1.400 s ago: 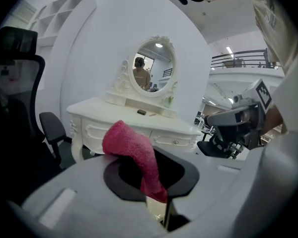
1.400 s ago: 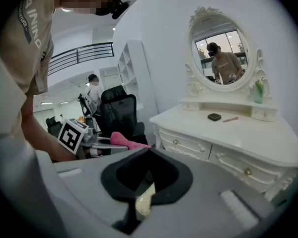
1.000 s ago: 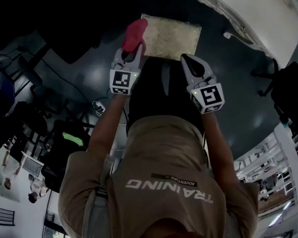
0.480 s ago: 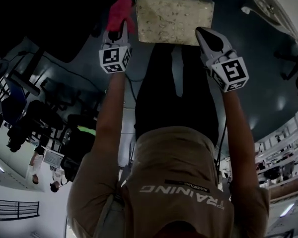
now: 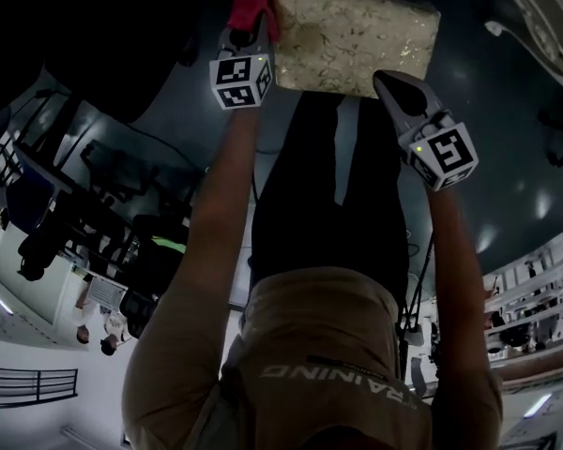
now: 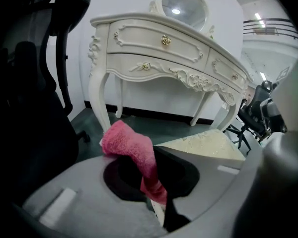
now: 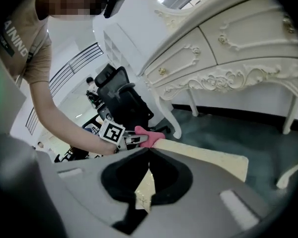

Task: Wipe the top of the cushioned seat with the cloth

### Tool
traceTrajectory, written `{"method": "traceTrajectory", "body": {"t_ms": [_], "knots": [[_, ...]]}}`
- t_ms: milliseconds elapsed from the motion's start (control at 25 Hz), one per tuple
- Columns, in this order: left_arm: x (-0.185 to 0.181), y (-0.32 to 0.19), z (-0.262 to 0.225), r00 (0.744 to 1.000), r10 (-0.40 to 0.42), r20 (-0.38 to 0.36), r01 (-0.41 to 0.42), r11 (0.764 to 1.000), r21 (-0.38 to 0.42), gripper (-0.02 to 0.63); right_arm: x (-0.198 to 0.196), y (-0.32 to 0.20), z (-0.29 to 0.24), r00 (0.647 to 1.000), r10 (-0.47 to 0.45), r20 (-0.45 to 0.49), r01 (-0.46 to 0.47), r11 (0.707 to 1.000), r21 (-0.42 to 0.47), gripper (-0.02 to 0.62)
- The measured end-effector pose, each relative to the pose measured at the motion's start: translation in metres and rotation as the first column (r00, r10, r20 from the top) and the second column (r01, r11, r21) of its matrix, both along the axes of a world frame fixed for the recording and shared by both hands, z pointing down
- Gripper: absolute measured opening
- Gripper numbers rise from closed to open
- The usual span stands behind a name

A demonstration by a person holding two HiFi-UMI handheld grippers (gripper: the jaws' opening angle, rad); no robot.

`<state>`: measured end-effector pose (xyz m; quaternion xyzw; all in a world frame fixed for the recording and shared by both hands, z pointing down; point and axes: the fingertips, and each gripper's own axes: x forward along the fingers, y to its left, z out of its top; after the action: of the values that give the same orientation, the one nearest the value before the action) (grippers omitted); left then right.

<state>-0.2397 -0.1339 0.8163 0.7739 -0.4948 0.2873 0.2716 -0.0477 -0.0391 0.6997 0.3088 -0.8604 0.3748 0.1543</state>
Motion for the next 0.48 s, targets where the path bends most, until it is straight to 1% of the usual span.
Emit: {"method": "traceTrajectory", "body": {"t_ms": [80, 120, 240, 360, 440, 480], "knots": [[0.007, -0.001, 0.006, 1.000, 0.025, -0.003, -0.025, 1.000, -0.009, 0.041, 0.004, 0.004, 0.003, 0.997, 0.075, 0.011, -0.075, 0.997, -0.030, 0.005], [0.011, -0.002, 0.009, 0.999, 0.044, -0.001, -0.044, 0.999, -0.015, 0.040, 0.006, 0.007, 0.004, 0.995, 0.095, 0.006, -0.095, 0.995, -0.034, 0.004], [0.030, -0.004, 0.023, 0.994, 0.104, -0.008, -0.105, 0.993, -0.055, 0.041, 0.008, 0.011, 0.009, 0.992, 0.126, 0.001, -0.126, 0.991, -0.041, 0.005], [0.049, 0.000, 0.034, 0.992, 0.122, -0.021, -0.124, 0.987, -0.104, 0.041, 0.015, 0.007, 0.012, 0.986, 0.169, 0.005, -0.169, 0.984, -0.056, 0.004], [0.055, 0.000, 0.032, 0.991, 0.130, -0.007, -0.130, 0.986, -0.101, 0.041, 0.022, 0.005, 0.012, 0.984, 0.180, -0.004, -0.180, 0.983, -0.049, 0.005], [0.055, 0.000, 0.031, 0.989, 0.147, 0.008, -0.146, 0.985, -0.094, 0.041, 0.023, 0.003, 0.012, 0.983, 0.183, -0.004, -0.183, 0.982, -0.044, 0.005]]}}
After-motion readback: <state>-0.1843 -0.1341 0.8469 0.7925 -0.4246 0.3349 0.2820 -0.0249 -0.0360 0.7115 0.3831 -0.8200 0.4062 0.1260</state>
